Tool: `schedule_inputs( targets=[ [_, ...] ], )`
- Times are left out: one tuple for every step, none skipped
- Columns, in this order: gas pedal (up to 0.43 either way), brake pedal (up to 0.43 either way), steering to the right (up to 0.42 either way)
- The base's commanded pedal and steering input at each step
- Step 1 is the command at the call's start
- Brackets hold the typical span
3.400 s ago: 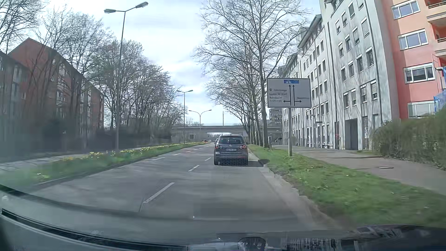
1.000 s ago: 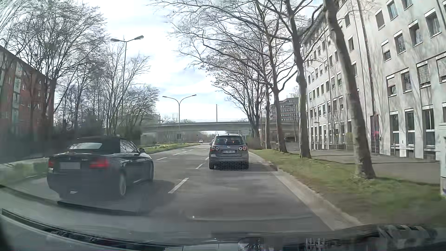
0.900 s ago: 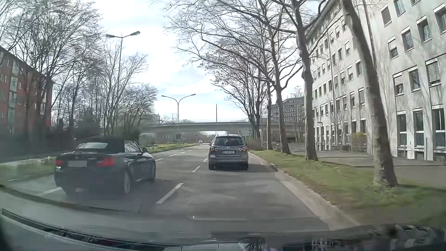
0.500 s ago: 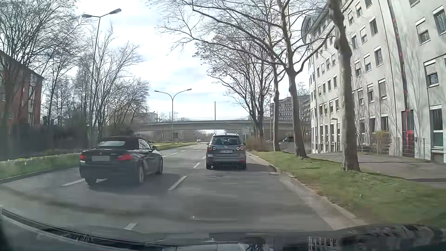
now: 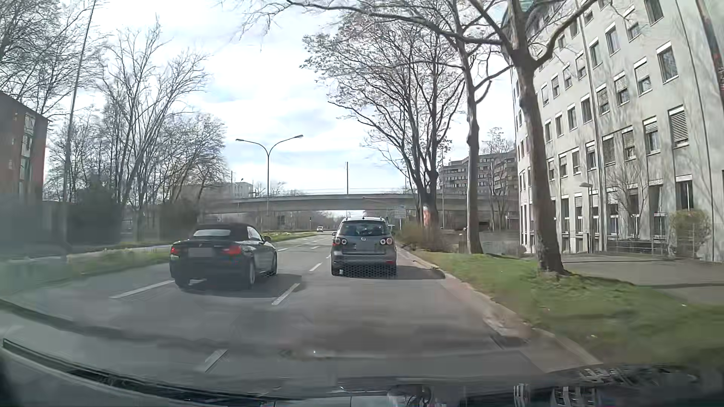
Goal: Follow the waypoints while adhering to traffic rules and regulations
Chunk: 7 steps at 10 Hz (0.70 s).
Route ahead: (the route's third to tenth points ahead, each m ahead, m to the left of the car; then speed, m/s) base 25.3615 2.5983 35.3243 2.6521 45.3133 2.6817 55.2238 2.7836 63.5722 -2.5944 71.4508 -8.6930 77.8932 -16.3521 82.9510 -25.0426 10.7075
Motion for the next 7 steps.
schedule_inputs(
  targets=[
    [0.0, 0.0, -0.001],
    [0.0, 0.0, -0.002],
    [0.02, 0.0, -0.002],
    [0.028, 0.0, -0.003],
    [0.039, 0.0, -0.003],
    [0.039, 0.0, -0.003],
    [0.039, 0.0, -0.004]
  ],
)
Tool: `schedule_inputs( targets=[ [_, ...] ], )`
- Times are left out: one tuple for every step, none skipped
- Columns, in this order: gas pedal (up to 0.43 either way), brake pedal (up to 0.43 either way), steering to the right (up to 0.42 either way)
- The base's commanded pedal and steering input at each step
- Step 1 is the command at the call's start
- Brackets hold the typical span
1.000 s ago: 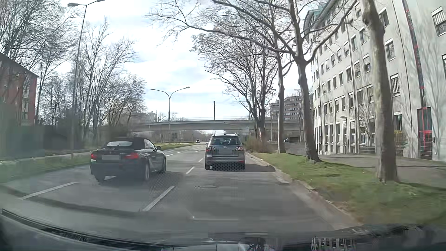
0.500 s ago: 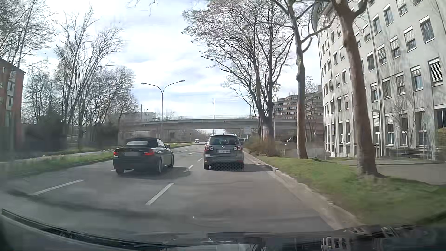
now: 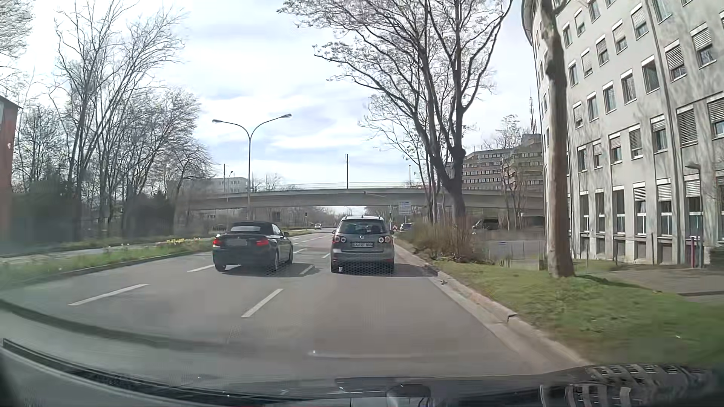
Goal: Follow the waypoints while adhering to traffic rules and regulations
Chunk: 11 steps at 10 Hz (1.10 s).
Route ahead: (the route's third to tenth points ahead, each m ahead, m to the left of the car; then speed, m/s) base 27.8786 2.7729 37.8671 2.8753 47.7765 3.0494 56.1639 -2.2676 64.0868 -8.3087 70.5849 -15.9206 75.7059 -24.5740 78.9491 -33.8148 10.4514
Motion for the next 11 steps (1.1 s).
schedule_inputs(
  targets=[
    [0.039, 0.0, -0.004],
    [0.039, 0.0, -0.004],
    [0.039, 0.0, -0.005],
    [0.039, 0.0, -0.005],
    [0.039, 0.0, -0.006],
    [0.039, 0.0, -0.006],
    [0.039, 0.0, -0.006],
    [0.059, 0.0, -0.006],
    [0.059, 0.0, -0.006],
    [0.059, 0.0, -0.006],
    [0.059, 0.0, -0.005]
  ],
)
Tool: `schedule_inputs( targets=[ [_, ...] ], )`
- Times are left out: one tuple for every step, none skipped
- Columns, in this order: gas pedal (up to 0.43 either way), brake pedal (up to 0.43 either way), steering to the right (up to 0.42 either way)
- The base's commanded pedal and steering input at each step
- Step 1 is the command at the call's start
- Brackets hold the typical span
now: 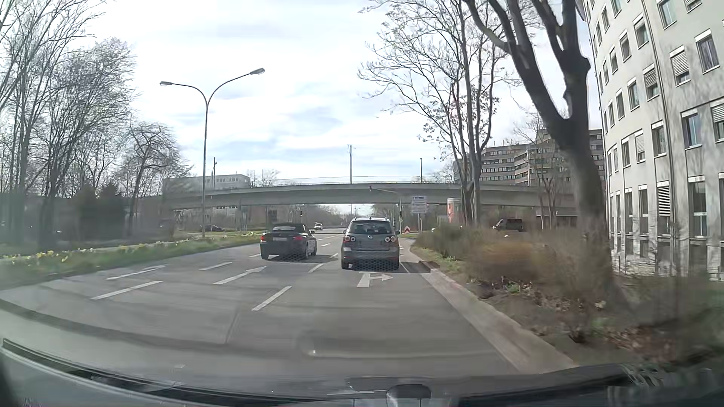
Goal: Follow the waypoints while adhering to traffic rules and regulations
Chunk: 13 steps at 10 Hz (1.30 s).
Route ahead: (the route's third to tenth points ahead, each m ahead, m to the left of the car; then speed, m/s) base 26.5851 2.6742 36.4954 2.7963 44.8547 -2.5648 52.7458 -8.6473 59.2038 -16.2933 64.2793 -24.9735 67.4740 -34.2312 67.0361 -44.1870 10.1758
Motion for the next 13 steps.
schedule_inputs(
  targets=[
    [0.059, 0.0, -0.005],
    [0.059, 0.0, -0.005],
    [0.059, 0.0, -0.005],
    [0.059, 0.0, -0.004],
    [0.059, 0.0, -0.005],
    [0.059, 0.0, -0.005],
    [0.059, 0.0, -0.005],
    [0.059, 0.0, -0.004],
    [0.059, 0.0, -0.005],
    [0.059, 0.0, -0.004],
    [0.059, 0.0, -0.004],
    [0.047, 0.0, -0.004],
    [0.047, 0.0, -0.003]
  ],
)
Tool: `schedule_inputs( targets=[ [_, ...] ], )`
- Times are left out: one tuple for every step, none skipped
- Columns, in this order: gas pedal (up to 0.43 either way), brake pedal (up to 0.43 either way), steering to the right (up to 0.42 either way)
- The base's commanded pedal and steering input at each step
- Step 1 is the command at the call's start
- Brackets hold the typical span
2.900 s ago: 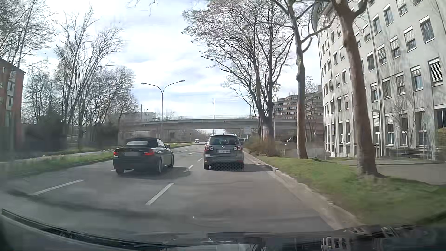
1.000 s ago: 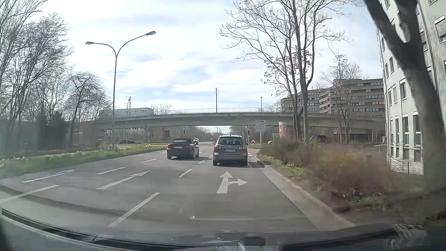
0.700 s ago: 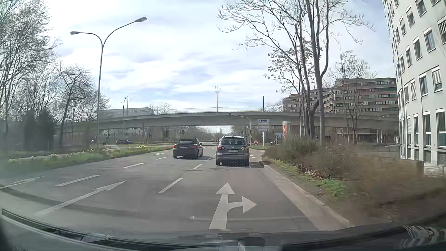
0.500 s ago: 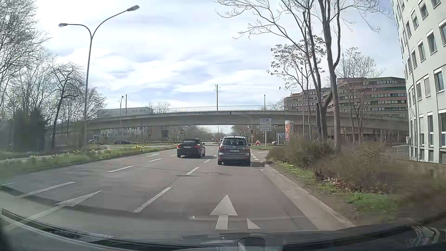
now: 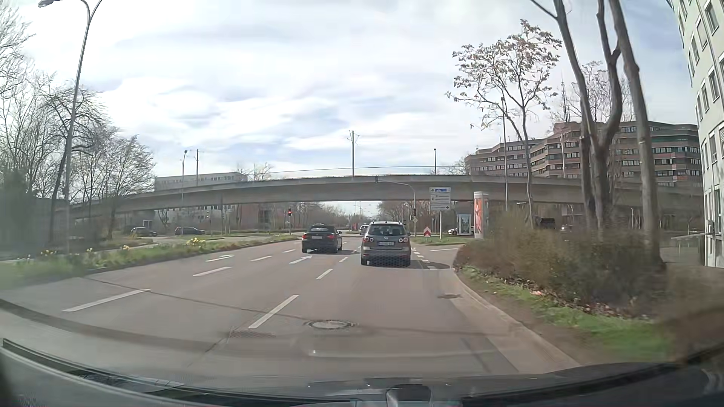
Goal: Follow the waypoints while adhering to traffic rules and regulations
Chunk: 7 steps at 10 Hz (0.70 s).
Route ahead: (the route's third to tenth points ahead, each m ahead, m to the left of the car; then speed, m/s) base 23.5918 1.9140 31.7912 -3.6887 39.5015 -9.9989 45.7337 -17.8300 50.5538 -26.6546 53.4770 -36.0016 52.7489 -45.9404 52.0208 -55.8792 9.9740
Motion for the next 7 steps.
schedule_inputs(
  targets=[
    [0.047, 0.0, 0.001],
    [0.047, 0.0, 0.009],
    [0.047, 0.0, 0.015],
    [0.047, 0.0, 0.021],
    [0.047, 0.0, 0.026],
    [0.047, 0.0, 0.033],
    [0.047, 0.0, 0.041]
  ],
)
